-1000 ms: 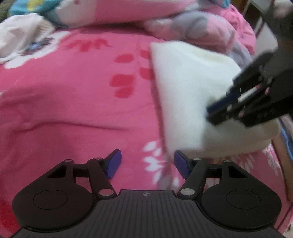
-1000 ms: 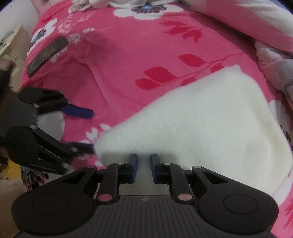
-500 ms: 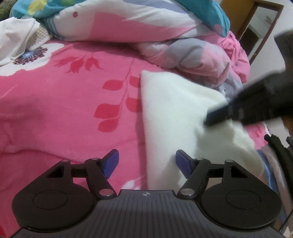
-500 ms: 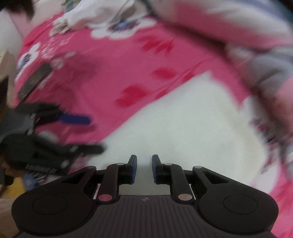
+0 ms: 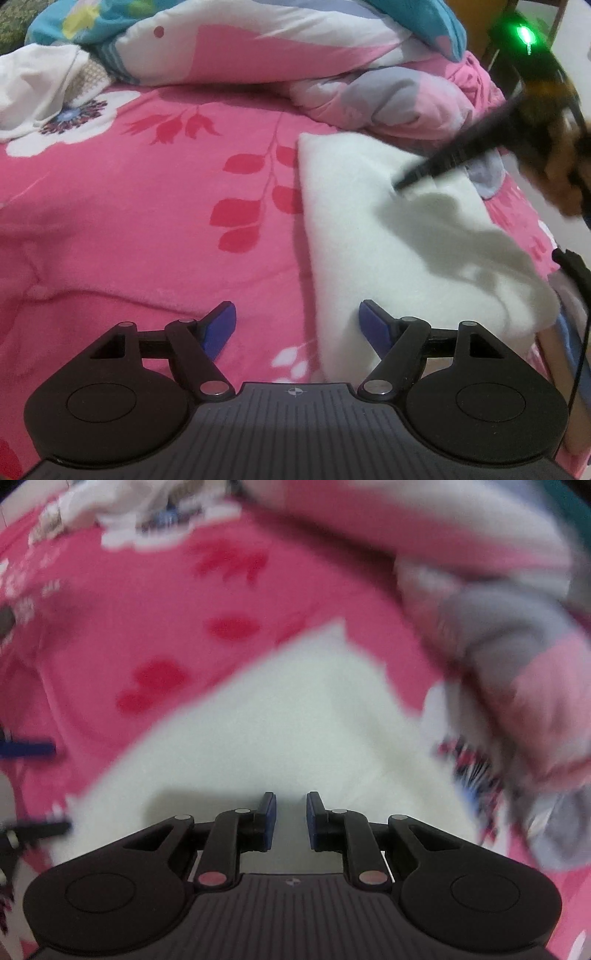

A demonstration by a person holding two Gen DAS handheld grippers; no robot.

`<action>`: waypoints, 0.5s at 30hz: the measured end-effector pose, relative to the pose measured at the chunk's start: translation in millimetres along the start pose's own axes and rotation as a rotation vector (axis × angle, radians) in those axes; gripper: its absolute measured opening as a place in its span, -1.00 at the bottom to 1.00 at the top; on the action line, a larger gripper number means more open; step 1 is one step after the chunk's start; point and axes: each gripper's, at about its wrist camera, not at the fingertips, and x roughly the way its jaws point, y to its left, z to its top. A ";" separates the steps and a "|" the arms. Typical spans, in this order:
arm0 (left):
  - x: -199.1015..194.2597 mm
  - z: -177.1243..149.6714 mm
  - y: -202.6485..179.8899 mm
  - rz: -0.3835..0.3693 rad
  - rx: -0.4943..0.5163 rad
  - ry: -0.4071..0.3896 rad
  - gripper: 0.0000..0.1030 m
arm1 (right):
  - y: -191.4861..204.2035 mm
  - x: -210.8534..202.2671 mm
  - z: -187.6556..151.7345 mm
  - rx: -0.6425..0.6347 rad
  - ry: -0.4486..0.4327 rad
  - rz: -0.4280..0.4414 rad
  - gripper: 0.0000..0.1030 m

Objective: Fold clothes

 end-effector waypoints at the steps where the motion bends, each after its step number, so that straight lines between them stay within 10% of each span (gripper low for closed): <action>1: -0.1 -1.3 0.5 0.002 -0.002 -0.001 0.46 | -0.5 1.2 9.1 0.007 -0.027 0.003 -0.66; 8: 5.0 -6.2 3.1 0.065 0.039 0.049 0.41 | -23.6 71.4 7.8 0.127 -0.013 0.039 -0.68; 15: 1.3 -23.8 3.1 0.091 0.141 0.095 0.21 | -10.9 37.9 48.7 0.086 -0.033 -0.019 -0.67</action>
